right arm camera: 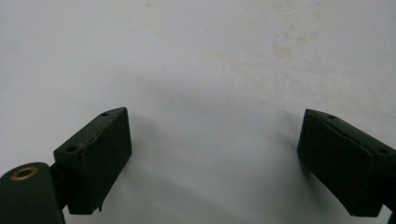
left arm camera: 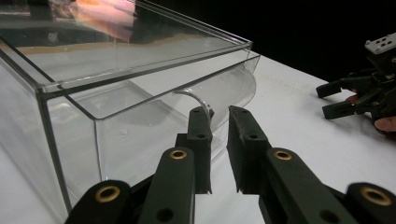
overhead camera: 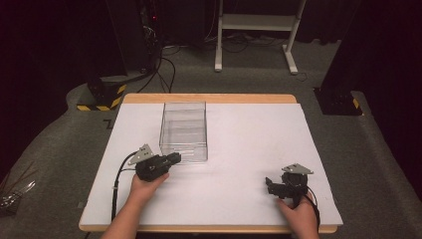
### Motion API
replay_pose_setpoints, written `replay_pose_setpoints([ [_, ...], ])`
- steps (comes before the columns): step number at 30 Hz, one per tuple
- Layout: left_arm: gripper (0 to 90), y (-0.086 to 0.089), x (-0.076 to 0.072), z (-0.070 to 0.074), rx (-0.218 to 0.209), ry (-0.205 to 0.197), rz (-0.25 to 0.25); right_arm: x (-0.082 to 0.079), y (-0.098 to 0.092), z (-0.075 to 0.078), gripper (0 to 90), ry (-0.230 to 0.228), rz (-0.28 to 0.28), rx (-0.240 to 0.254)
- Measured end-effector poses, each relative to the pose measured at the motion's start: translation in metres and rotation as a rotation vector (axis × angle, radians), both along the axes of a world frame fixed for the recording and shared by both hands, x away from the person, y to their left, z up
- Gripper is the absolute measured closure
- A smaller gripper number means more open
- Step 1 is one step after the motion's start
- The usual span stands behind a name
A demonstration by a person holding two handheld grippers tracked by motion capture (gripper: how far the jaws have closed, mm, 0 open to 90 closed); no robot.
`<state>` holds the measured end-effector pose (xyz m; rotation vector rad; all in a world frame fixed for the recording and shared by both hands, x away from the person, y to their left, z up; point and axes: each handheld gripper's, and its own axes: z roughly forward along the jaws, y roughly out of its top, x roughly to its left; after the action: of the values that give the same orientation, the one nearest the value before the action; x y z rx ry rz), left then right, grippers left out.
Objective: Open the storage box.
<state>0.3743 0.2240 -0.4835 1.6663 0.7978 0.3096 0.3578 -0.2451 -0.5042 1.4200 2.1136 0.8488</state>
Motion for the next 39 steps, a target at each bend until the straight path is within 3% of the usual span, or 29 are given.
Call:
replay_pose_setpoints([
  [18,80.6,0.001,-0.019,0.002,0.022,-0.007,-0.049,0.0,0.0,0.0,10.2,0.0,0.0,0.001],
  [26,80.6,0.006,-0.032,-0.001,0.005,0.006,-0.063,0.0,0.0,0.0,10.2,0.0,0.0,0.001],
  [39,81.2,0.003,-0.049,0.002,0.033,0.008,-0.093,0.0,0.0,0.0,10.2,0.001,0.0,0.001],
])
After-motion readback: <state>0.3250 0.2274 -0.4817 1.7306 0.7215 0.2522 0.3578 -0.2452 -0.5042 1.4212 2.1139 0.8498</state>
